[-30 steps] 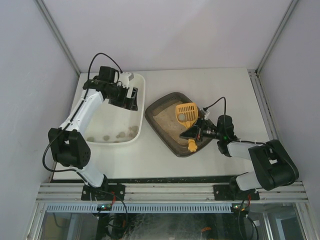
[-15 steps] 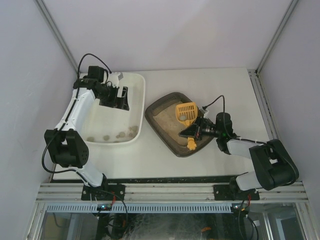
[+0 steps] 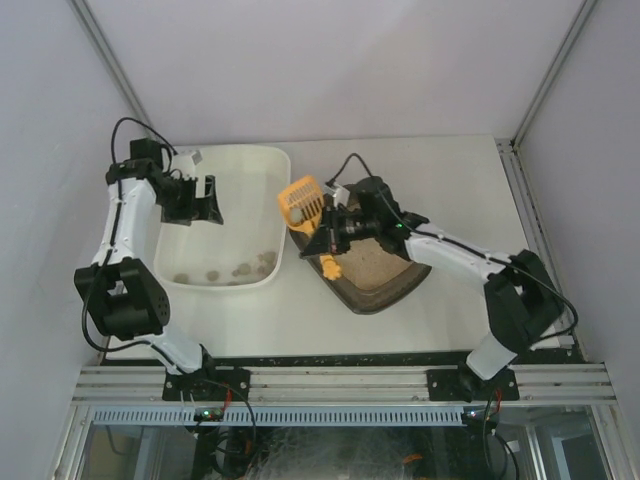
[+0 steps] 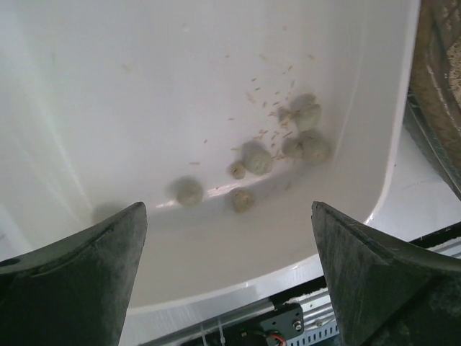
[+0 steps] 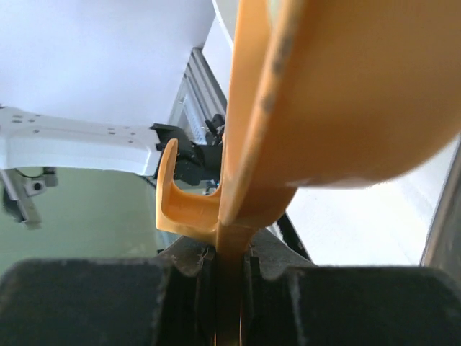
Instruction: Clean the litter box
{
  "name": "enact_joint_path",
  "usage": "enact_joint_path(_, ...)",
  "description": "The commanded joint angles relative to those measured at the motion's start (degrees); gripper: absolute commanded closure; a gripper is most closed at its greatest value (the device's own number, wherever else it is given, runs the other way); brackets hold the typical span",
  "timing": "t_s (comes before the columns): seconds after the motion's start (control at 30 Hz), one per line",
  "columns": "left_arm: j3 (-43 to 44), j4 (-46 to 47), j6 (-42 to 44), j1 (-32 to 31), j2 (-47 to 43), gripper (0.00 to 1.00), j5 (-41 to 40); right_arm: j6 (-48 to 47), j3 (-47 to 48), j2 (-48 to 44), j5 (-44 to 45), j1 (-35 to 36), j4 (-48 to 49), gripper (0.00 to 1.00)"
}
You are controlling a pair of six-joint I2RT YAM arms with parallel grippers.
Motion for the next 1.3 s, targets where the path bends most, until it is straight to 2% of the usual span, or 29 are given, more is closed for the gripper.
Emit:
enact_joint_path(0.0,4.1,-2.3,0.9,4.9,-4.7,0.0,-0.3,-12.8,16.1,8.6,8.0,5.3,-22.4,1.0)
enact_joint_path(0.2,4.1,-2.9,-0.6,10.7,-5.2,0.0,-1.0,-24.6,38.9,21.9,25.3,12.4,-49.5,1.0)
enact_joint_path(0.3,4.0,-3.0,-0.6,12.2,-5.3,0.0,-0.2,-28.9,46.5,26.0,36.2,16.2,-56.2,1.0)
enact_joint_path(0.4,3.8,-3.0,-0.6,12.5,-5.1,0.0,-0.5,-33.7,53.1,29.6,51.5,21.5,-61.9,1.0)
enact_joint_path(0.5,4.5,-3.6,-0.8,12.5,-3.9,0.01,-2.4,-38.6,57.7,33.1,69.5,27.3,-65.2,1.0)
enact_joint_path(0.57,5.4,-4.8,-0.2,12.5,-3.3,0.02,-2.2,-40.8,59.0,34.7,78.4,30.0,-65.4,1.0)
enact_joint_path(0.7,7.1,-4.7,1.6,12.5,-3.4,0.02,-1.2,-43.5,58.6,34.7,87.3,31.9,-62.2,1.0)
enact_joint_path(0.8,11.9,-6.7,3.4,11.9,-1.0,0.0,2.8,-44.5,58.6,33.4,88.8,31.5,-59.8,1.0)
enact_joint_path(0.93,23.9,-10.1,3.6,11.0,5.5,0.0,5.0,-47.0,55.3,30.0,89.1,30.9,-54.3,1.0)
enact_joint_path(1.03,32.1,-12.0,2.3,9.8,9.9,0.0,7.5,-45.1,55.3,28.3,88.2,29.8,-55.3,1.0)
enact_joint_path(1.13,38.3,-13.2,2.7,3.7,13.7,0.0,5.6,-38.0,52.3,22.0,78.8,25.7,-57.0,1.0)
enact_joint_path(1.27,40.7,-9.9,4.2,-7.9,18.5,0.0,2.3,-29.2,39.0,5.3,55.0,14.3,-55.1,1.0)
